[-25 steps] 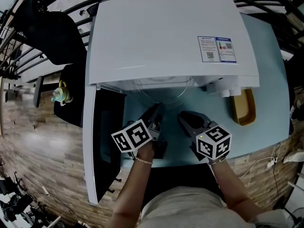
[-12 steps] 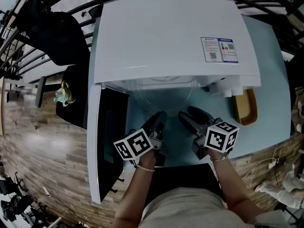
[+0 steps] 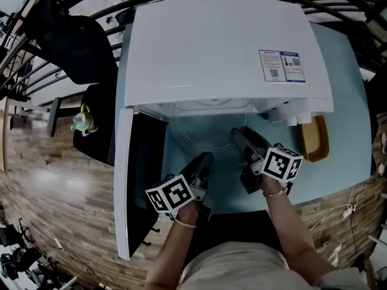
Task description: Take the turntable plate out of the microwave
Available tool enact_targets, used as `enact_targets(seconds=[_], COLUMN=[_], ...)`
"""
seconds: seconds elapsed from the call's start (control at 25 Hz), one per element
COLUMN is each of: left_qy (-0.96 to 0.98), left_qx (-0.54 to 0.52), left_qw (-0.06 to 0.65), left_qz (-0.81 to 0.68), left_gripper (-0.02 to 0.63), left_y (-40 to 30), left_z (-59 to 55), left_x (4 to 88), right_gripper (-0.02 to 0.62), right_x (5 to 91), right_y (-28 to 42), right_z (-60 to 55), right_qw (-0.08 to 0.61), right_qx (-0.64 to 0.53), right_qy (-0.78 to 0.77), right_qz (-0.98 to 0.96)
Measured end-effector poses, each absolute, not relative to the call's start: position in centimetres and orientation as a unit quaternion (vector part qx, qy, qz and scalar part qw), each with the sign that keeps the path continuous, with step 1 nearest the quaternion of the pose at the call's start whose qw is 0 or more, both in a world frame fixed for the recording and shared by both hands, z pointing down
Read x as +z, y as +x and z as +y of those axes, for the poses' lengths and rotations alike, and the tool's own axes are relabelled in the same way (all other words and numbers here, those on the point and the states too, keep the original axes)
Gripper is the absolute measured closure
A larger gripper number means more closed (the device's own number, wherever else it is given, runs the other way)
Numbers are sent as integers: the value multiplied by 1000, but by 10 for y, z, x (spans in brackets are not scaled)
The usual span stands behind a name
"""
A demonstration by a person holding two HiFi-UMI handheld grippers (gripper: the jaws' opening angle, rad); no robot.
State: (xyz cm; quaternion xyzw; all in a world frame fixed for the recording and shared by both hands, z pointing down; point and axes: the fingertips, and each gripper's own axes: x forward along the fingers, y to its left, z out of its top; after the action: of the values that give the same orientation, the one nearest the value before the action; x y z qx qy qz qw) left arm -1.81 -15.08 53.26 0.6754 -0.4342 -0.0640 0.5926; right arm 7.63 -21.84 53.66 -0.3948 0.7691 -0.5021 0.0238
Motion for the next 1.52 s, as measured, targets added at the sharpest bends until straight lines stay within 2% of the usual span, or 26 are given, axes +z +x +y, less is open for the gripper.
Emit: enact_targets(seconds=[0.16,0.56,1.08,1.28,1.52], left_qy=[675,663,688,695,702], left_qx=[-63,-52,-57,-81,-96], left_qw=[595,607,590,578,554], left_qz=[-432,-434,-419,-421,-437], left_gripper=[514,515,507,474,392], left_y=[-19,-20,-22,-24,-33], left_z=[-147,-135,-140,-149,-165], left_x=[532,543,541,537,535], right_gripper=[365,437,469,483,485], right_x=[539,547,545,543,540], right_y=[76,66,74,79,82], right_z=[-232,-229,-223,-222,-217], right_qw=[24,27,54,74,71], right_qx=[-499,-529,-589,-606,-617], right_qy=[-398,-366,-355,-352,-346], right_qz=[770,765,724,710,704])
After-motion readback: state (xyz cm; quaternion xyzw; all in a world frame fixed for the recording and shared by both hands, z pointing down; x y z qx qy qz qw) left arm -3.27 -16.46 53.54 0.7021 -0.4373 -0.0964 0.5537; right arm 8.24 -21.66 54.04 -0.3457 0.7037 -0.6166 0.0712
